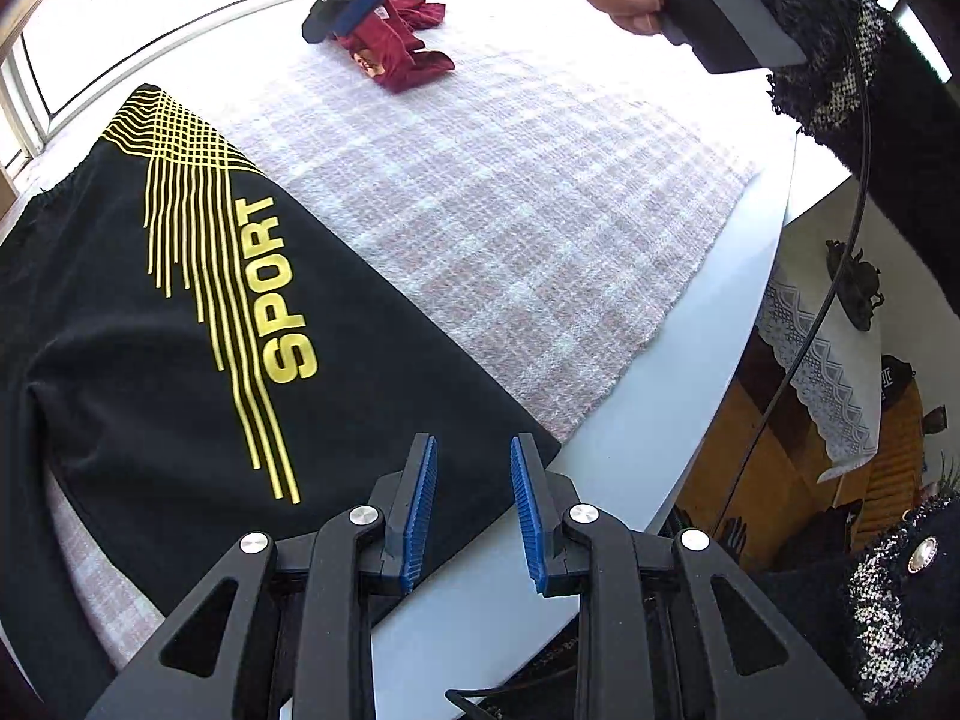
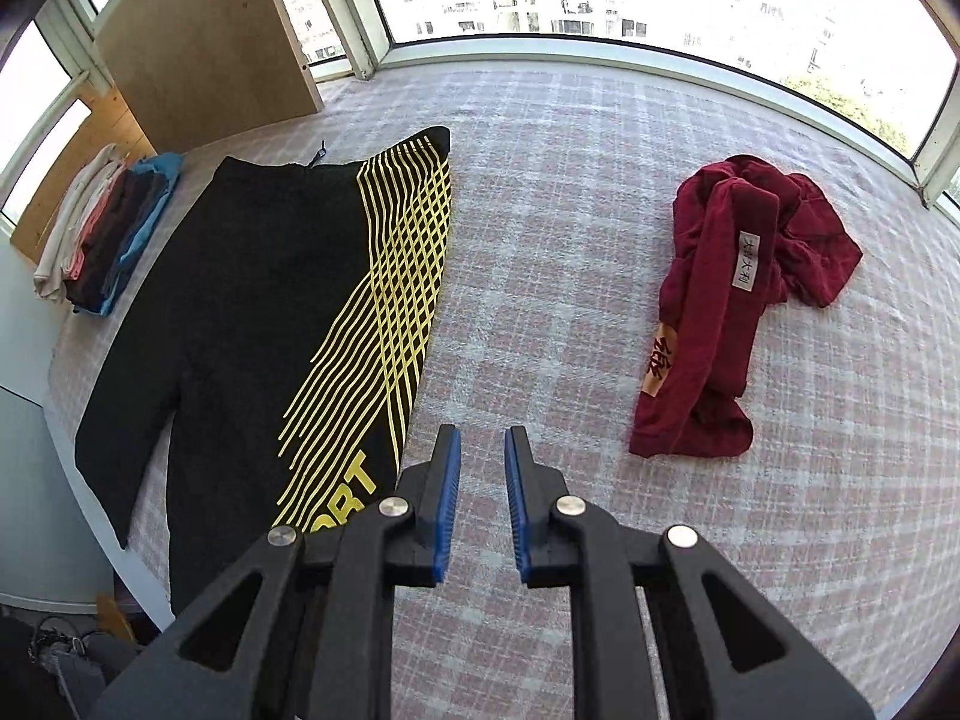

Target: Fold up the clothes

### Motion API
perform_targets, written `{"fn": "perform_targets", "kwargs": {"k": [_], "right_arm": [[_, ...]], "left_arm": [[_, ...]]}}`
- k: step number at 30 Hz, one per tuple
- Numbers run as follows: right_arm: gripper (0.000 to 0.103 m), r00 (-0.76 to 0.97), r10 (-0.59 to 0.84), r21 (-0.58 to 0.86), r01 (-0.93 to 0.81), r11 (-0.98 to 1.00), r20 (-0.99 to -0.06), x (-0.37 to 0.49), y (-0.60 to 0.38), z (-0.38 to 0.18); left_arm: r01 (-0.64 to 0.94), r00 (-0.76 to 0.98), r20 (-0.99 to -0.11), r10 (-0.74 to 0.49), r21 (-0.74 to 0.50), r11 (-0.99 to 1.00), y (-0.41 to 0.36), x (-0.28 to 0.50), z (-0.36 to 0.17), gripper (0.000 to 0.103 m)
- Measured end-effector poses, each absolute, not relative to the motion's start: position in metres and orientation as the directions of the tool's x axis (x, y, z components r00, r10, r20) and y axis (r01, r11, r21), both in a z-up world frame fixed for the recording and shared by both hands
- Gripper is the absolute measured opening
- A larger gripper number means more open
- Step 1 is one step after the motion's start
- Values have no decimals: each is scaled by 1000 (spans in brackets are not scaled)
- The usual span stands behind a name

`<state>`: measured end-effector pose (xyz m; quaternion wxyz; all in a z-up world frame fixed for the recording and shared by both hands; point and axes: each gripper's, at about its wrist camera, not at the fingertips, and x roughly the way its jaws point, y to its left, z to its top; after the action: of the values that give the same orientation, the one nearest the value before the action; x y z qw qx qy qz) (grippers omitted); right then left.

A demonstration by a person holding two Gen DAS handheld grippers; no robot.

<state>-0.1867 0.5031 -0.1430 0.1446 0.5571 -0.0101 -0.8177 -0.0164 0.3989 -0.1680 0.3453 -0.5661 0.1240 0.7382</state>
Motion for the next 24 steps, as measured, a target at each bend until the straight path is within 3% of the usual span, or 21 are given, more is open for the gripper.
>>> {"fn": "perform_targets", "kwargs": {"k": [4, 8, 11, 14, 16, 18, 20, 24], "right_arm": [[15, -347, -268, 190, 241, -952, -899, -190, 513, -142], [15, -346, -272, 188, 257, -948, -898, -196, 515, -141], [15, -347, -284, 194, 273, -942, -894, -203, 512, -140], [15, -337, -301, 213, 275, -938, -892, -213, 508, -139], [16, -320, -314, 227, 281, -932, -894, -223, 504, -140], [17, -311, -343, 254, 292, -922, -887, -236, 496, -140], [22, -310, -359, 268, 298, -916, -880, -255, 485, -141], [23, -304, -376, 286, 303, -909, -875, -309, 453, -157]], "left_arm": [[-643, -89, -940, 330, -199, -740, 420, -17, -180, 26], [-631, -81, -945, 317, -197, -750, 429, -16, -179, 41], [-601, -88, -957, 276, -170, -781, 432, -18, -186, 40], [-598, -118, -962, 247, -130, -791, 433, -18, -188, 31], [-600, -146, -964, 223, -93, -795, 433, -17, -188, 19], [-587, -141, -963, 230, -106, -803, 429, -19, -188, 1], [-537, -120, -952, 281, -176, -825, 416, -26, -184, 1], [-442, -146, -913, 380, -284, -851, 385, -39, -164, 1]]}}
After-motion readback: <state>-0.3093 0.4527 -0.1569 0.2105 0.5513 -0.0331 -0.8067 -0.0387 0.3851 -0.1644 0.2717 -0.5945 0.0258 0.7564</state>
